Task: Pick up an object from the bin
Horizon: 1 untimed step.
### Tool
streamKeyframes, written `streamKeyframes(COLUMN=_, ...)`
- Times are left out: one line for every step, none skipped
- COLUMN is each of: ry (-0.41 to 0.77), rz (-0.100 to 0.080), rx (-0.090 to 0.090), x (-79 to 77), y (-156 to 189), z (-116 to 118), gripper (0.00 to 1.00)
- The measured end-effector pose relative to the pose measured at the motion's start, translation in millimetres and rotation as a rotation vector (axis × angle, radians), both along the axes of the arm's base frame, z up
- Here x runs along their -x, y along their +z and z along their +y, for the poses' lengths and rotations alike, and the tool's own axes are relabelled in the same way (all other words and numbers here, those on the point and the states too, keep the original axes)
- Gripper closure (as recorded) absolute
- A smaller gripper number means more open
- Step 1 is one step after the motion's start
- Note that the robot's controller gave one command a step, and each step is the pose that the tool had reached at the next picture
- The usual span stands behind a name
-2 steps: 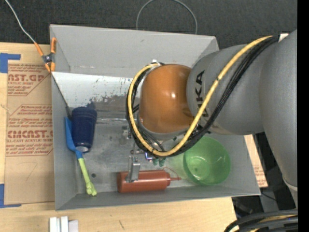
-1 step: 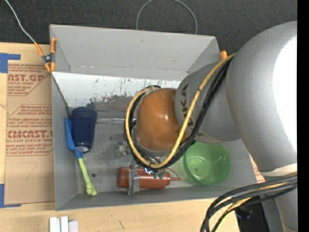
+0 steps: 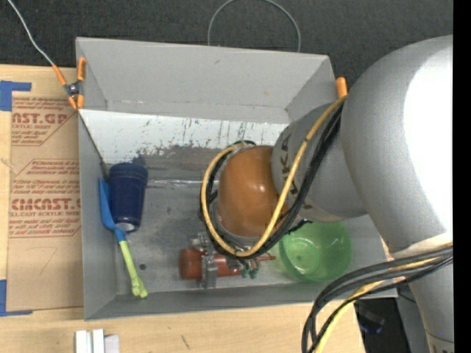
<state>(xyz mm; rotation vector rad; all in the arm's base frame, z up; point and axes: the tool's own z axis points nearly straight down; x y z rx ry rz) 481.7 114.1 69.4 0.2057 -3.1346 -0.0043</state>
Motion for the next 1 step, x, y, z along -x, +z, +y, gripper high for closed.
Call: streamKeyframes(ry=0.000, rz=0.000, rx=0.000, x=0.0, y=0.0, z=0.1, gripper=1.00)
